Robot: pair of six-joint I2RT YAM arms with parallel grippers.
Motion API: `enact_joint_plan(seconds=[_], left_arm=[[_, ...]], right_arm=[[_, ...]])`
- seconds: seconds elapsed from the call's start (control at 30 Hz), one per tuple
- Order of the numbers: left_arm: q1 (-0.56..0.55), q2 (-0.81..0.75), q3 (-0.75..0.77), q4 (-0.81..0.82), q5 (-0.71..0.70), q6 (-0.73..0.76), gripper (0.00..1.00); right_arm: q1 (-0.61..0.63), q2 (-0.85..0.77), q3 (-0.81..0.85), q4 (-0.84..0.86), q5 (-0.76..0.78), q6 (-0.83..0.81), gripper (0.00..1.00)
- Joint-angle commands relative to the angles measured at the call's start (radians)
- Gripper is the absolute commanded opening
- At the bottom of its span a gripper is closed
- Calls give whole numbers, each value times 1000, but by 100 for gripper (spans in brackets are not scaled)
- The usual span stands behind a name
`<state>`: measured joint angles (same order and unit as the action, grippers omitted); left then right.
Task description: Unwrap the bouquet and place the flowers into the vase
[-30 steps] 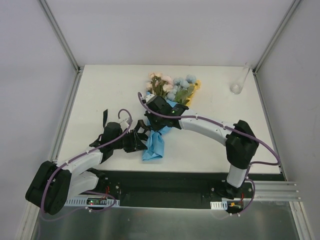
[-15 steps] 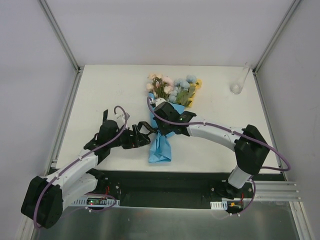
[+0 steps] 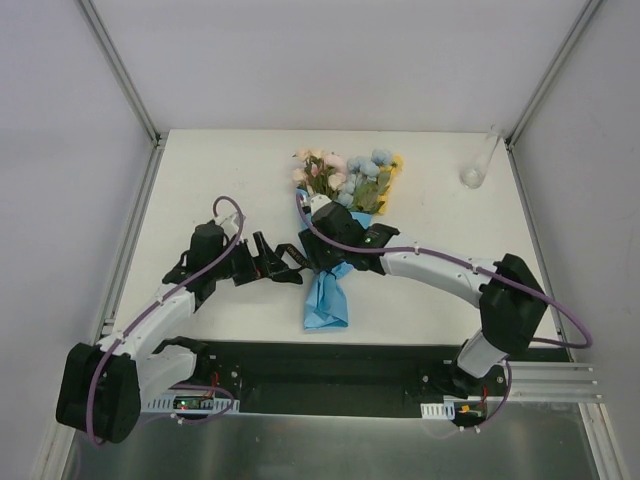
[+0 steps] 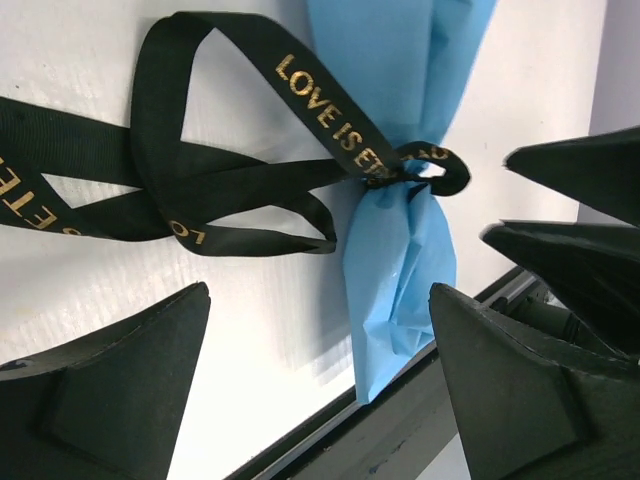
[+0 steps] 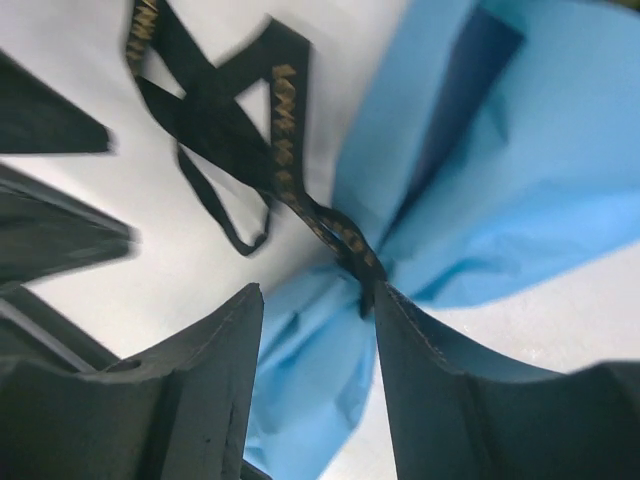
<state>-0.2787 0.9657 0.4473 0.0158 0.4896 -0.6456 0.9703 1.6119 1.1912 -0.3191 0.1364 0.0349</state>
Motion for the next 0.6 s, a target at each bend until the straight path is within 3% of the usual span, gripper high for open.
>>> enact_joint_plan(seconds=[0.0, 0.17, 0.3, 0.43, 0.57], left_arm=[[12, 123, 62, -2, 43, 17, 90], [44, 252, 54, -11, -46, -86, 79], [107, 202, -28, -43, -161, -173, 77], [145, 117, -50, -95, -258, -172, 88], [203, -46, -70, -207, -293, -189, 90]], right_arm=[[5, 43, 117, 74, -106, -29, 51], [1, 134, 226, 43, -184, -59, 51], [4, 181, 246, 47, -285, -61, 51], [4, 226, 242, 68, -334, -50, 51], [19, 276, 266, 74, -366, -65, 51]])
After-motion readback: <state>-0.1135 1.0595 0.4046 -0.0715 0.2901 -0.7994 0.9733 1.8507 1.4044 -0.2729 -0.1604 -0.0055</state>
